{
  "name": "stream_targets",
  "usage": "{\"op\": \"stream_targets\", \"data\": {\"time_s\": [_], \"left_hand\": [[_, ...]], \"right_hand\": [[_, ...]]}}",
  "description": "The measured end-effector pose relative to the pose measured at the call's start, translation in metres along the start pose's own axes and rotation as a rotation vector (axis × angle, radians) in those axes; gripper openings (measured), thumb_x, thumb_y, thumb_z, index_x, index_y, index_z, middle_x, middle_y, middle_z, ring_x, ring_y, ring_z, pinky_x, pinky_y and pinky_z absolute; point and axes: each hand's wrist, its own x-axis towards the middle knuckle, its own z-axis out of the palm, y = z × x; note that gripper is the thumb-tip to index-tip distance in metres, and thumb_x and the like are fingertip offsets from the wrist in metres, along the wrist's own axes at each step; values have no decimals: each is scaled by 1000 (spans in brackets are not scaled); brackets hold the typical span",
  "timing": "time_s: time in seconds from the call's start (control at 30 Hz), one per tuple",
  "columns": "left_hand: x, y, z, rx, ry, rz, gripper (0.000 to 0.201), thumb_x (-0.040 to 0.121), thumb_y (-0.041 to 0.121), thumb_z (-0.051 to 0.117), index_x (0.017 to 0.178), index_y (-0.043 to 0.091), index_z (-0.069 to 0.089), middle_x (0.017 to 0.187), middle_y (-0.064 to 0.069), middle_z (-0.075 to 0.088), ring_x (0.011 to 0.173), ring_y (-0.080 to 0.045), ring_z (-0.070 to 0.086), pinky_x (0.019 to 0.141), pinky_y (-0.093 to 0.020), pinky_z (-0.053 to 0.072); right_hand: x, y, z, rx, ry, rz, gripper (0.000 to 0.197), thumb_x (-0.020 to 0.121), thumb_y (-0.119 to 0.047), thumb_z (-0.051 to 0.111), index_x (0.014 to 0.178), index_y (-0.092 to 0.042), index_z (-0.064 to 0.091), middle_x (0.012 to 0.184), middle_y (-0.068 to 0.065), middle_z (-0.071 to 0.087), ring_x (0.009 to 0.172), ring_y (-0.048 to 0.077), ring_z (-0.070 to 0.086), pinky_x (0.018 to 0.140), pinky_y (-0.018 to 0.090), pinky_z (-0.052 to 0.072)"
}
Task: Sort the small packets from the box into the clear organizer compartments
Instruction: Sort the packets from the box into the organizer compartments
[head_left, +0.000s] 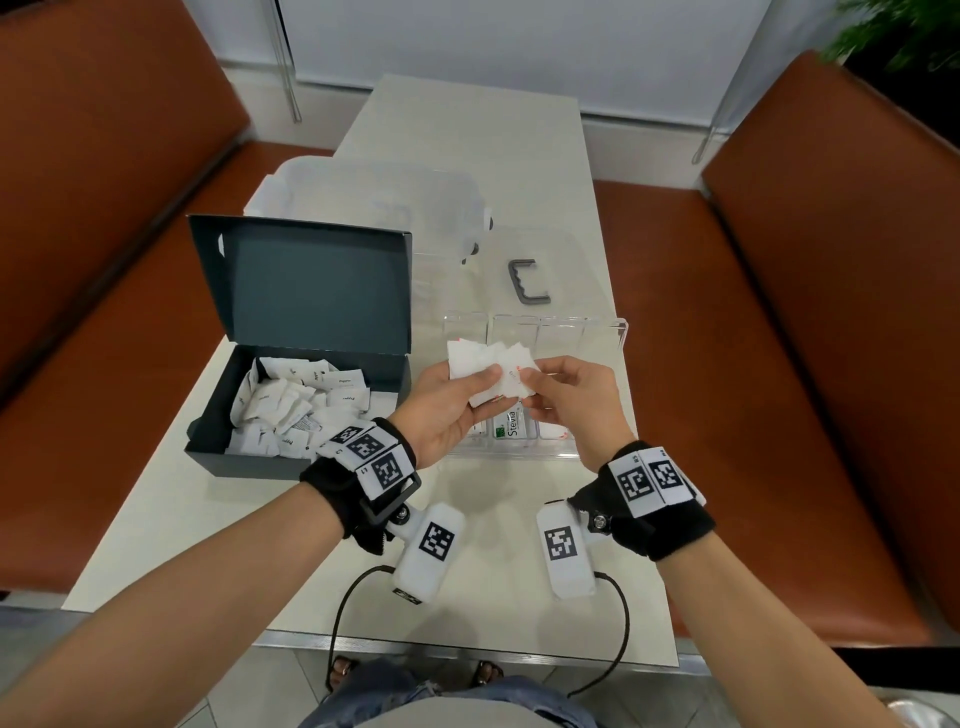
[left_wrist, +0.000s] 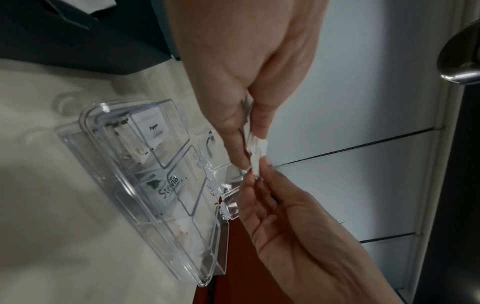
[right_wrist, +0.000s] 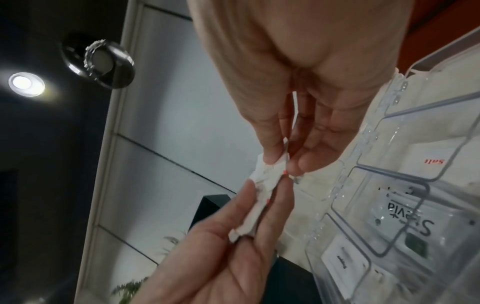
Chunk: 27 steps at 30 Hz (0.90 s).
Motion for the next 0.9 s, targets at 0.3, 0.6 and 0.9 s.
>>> {"op": "stream_targets", "data": {"time_s": [0.3, 0.6, 0.9], "left_hand": [[-4, -4, 1, -3, -23, -23, 31, 95, 18, 59, 120, 0, 61, 116, -16, 68, 106, -27, 66, 86, -32, 58], [-7, 11, -7, -29, -9, -124, 17, 93, 13, 62, 106, 2, 63, 105, -20, 71, 89, -28, 71, 76, -35, 61], [-6, 9, -3, 93, 8, -116, 14, 90, 2, 63, 104, 5, 64, 94, -8, 70, 71, -12, 66, 59, -18, 55]], "right_hand": [[-2, 6, 11, -45, -22, -10, 10, 85, -13, 71, 88, -4, 68, 77, 9, 67, 67, 19, 65, 62, 28, 54], [2, -2, -1, -9, -84, 59, 11, 87, -12, 70, 92, -3, 65, 76, 11, 69, 62, 18, 66, 56, 25, 54], [-1, -8, -5, 30, -129, 70, 12, 90, -10, 65, 97, -1, 61, 81, 12, 70, 69, 24, 71, 60, 28, 58]]}}
